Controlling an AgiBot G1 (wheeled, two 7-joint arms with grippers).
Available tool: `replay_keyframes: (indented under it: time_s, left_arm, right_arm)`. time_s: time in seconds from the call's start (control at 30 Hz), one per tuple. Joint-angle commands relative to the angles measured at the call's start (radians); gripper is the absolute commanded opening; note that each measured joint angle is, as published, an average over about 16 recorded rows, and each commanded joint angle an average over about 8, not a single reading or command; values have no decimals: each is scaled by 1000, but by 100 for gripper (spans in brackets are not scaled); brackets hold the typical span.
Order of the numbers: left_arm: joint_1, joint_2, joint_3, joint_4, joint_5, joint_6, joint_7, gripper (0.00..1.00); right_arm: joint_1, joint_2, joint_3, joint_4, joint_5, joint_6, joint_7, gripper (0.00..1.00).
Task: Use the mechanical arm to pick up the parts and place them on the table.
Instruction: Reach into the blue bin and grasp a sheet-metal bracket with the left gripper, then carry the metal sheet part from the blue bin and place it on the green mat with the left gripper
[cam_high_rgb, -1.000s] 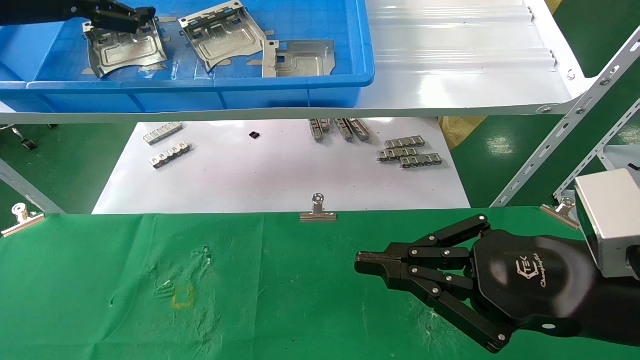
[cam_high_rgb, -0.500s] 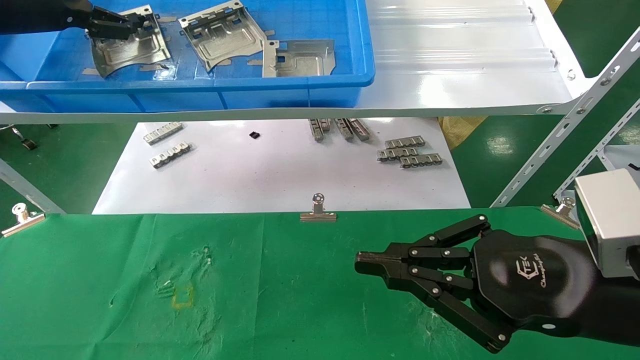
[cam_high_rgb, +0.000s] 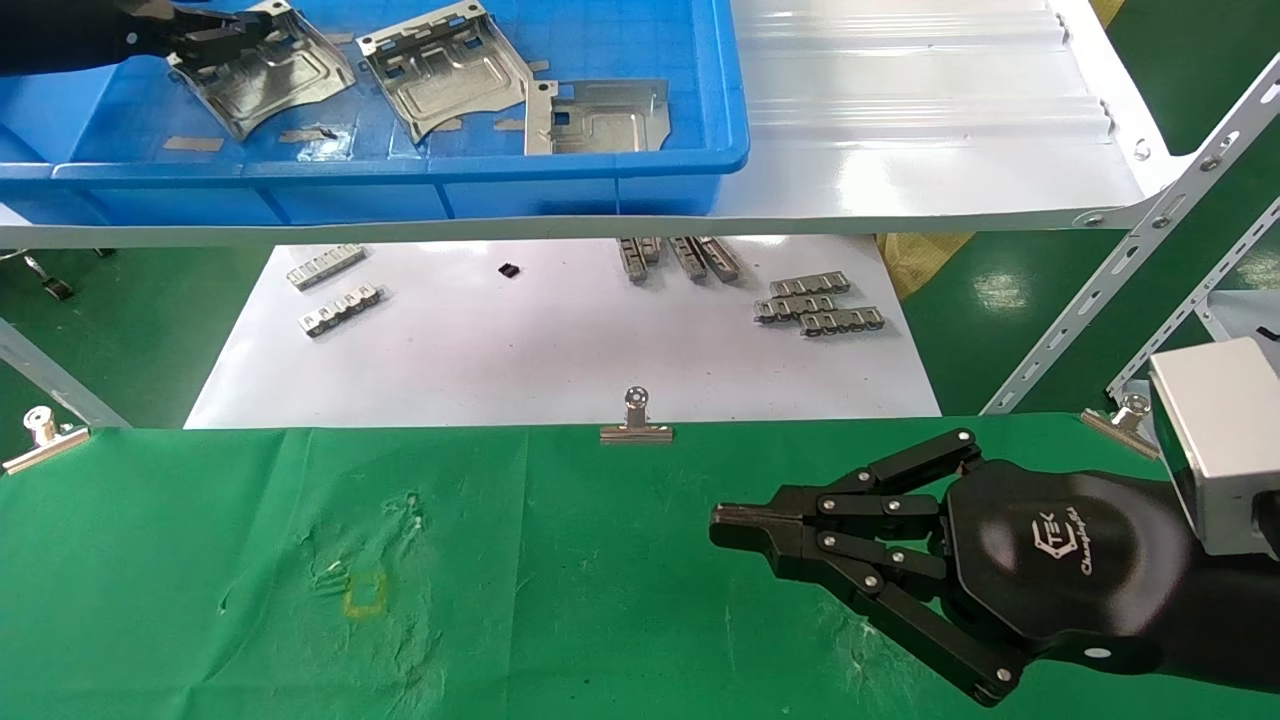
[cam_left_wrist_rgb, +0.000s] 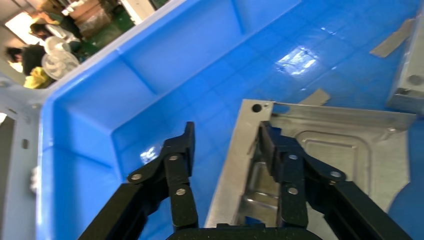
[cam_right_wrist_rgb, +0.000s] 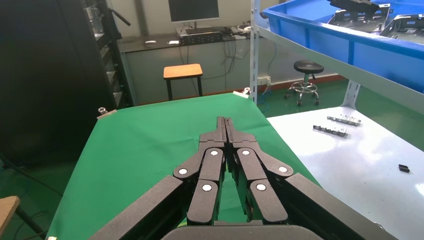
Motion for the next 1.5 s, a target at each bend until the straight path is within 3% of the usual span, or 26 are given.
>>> replay_keyframes:
  time_s: [0.03,0.2,0.27,0.5,0.57,0.93,1.33,1.5]
  left_arm:
    - [1,-2,-1,0,-2,9,-9,0]
    - [6,-10,-8,-1,-12,26,-31,0]
    - [8,-14,-11,-2,-16,35,-38,0]
    - [13,-30,-30,-10,-42,69,-58,0]
    - [13,-37,-42,-15,-59,85,-63,0]
    - [-13,-109,-106,-63,-153,276,-30,0]
    - [-35,-168,-135,-129,-212,700,60,0]
    - [-23,-177,-137,-164,-240,790,94,0]
  right_arm:
    - [0,0,0,0,0,0,0,0]
    - [0,0,0,0,0,0,0,0]
    - [0,0,0,0,0,0,0,6]
    - [0,0,0,0,0,0,0,89]
    - [0,0,0,0,0,0,0,100]
    - [0,0,0,0,0,0,0,100]
    - [0,0,0,0,0,0,0,100]
    - [0,0,0,0,0,0,0,100]
